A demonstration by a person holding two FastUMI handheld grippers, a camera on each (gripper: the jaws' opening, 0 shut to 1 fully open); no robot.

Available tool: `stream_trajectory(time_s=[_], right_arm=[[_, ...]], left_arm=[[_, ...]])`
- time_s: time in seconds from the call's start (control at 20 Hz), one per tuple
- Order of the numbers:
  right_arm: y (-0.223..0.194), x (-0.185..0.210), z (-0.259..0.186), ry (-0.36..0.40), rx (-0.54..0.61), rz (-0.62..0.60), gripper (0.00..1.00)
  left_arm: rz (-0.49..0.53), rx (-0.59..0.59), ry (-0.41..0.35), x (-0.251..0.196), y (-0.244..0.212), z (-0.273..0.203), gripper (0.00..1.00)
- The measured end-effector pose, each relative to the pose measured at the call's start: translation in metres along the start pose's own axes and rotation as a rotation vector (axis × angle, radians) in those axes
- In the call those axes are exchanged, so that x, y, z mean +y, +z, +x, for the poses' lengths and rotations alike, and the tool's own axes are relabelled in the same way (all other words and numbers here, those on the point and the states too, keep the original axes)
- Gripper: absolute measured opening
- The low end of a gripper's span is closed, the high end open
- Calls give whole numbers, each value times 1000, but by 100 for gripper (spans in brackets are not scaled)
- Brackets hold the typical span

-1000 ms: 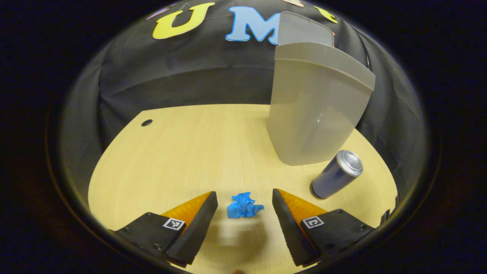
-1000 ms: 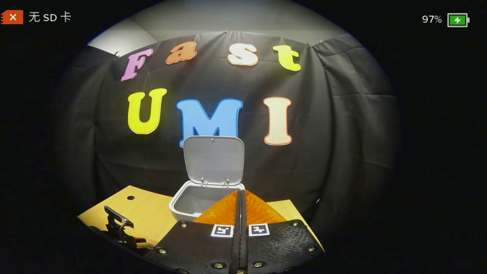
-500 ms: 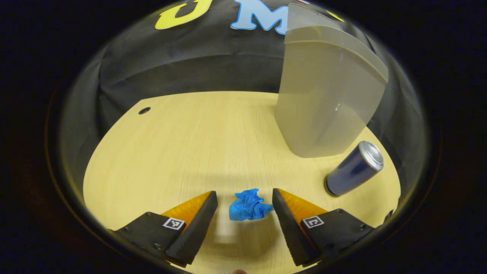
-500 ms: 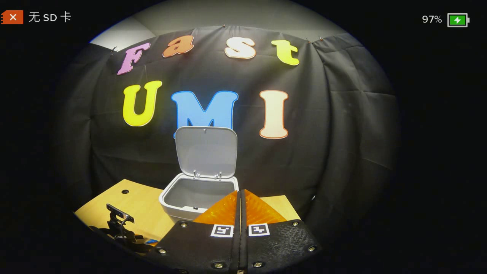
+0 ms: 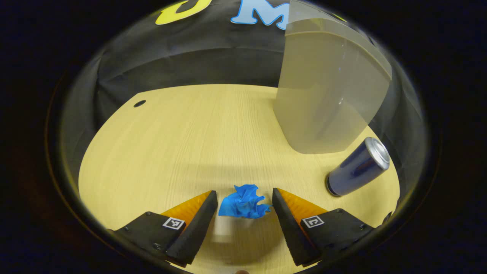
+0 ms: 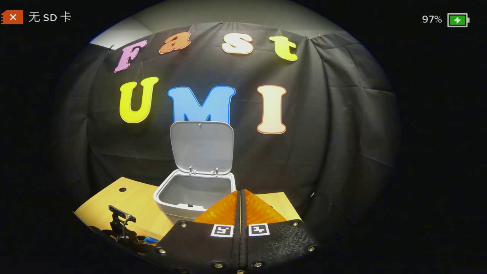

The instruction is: Press the lid of the desktop garbage bin to open it, pick up the crumpled paper on the desktop and throw it into the bin, then pick up the pop can on the desktop and drop it into the bin, and finally close the garbage bin lid.

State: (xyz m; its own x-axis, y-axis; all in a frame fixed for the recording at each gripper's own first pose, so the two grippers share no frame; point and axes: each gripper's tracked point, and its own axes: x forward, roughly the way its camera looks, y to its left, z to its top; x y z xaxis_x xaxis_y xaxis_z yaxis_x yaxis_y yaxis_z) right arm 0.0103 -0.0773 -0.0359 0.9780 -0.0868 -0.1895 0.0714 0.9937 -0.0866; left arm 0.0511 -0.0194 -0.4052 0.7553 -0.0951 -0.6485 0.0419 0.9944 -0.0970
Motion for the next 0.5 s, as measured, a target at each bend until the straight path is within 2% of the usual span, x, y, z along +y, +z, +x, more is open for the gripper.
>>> stream_trajectory(time_s=[0.3,0.45,0.5], right_arm=[[-3,1,1,1,9,5,0],[-5,2,2,3,11,7,0],[-5,2,2,4,11,7,0]], left_arm=[[35,0,43,3,0,6,95],[37,-5,99,19,3,6,73],[32,-9,110,24,4,5,63]])
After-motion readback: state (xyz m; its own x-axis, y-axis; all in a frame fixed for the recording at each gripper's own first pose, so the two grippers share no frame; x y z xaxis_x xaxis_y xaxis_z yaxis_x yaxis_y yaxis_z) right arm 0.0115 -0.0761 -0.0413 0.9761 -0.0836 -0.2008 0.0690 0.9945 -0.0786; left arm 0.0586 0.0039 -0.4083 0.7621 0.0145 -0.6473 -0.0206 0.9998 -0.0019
